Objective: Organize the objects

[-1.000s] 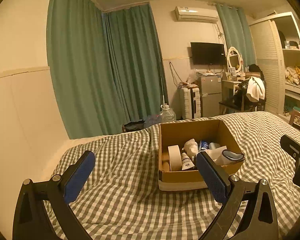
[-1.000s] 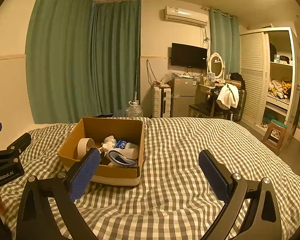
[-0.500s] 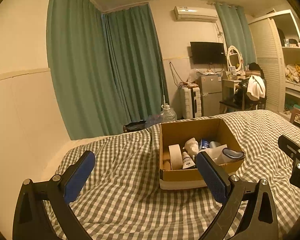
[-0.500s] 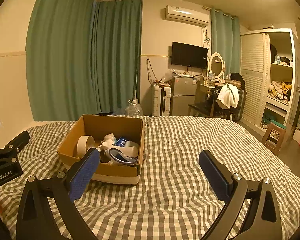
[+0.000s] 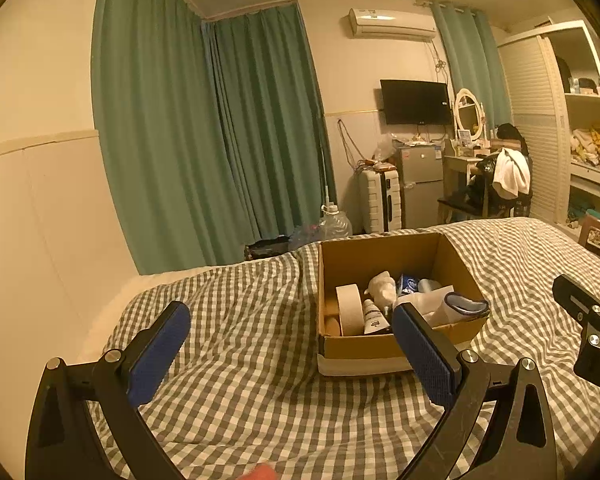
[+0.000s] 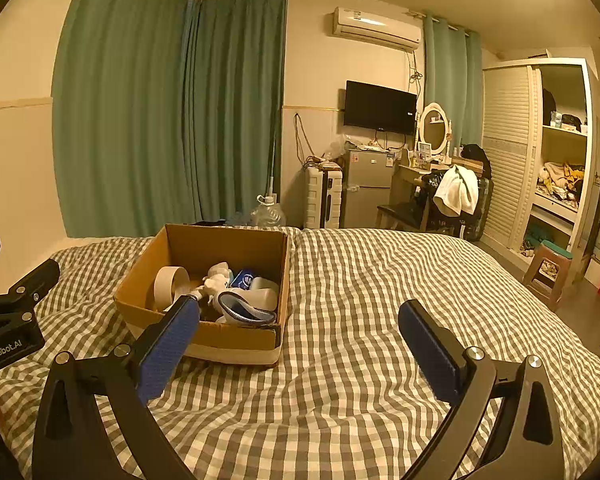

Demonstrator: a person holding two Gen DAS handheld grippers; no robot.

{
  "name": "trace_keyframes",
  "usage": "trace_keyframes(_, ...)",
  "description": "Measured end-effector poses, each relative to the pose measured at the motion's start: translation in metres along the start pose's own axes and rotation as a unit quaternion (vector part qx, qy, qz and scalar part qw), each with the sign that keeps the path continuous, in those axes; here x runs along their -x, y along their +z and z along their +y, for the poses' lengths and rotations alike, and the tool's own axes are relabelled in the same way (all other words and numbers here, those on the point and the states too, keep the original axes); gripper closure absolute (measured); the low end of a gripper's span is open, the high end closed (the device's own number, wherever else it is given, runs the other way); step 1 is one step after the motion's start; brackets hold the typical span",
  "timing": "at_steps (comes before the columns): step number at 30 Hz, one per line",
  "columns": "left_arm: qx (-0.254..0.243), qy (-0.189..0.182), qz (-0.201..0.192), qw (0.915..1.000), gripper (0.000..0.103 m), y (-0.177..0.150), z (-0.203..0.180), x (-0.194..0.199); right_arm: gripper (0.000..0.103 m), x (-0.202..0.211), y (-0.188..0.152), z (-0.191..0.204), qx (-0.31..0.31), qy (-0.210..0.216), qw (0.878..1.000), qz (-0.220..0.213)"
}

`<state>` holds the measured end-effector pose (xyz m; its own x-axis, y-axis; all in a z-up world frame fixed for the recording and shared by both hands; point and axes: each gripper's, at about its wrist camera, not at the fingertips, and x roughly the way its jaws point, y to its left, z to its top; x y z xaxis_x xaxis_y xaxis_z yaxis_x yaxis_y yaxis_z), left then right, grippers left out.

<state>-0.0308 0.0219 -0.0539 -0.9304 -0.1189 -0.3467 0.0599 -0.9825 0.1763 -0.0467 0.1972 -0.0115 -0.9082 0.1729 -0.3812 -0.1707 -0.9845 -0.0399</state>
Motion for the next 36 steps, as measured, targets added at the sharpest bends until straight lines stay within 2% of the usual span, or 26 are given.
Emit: trace_keyframes(36,-0.006,0.009,0.014,0.9998,0.0,-0.0049,-0.0006,-0.0066,0.003,-0.0068,-0.0045,0.0041,0.009,0.0,1.0,0.013)
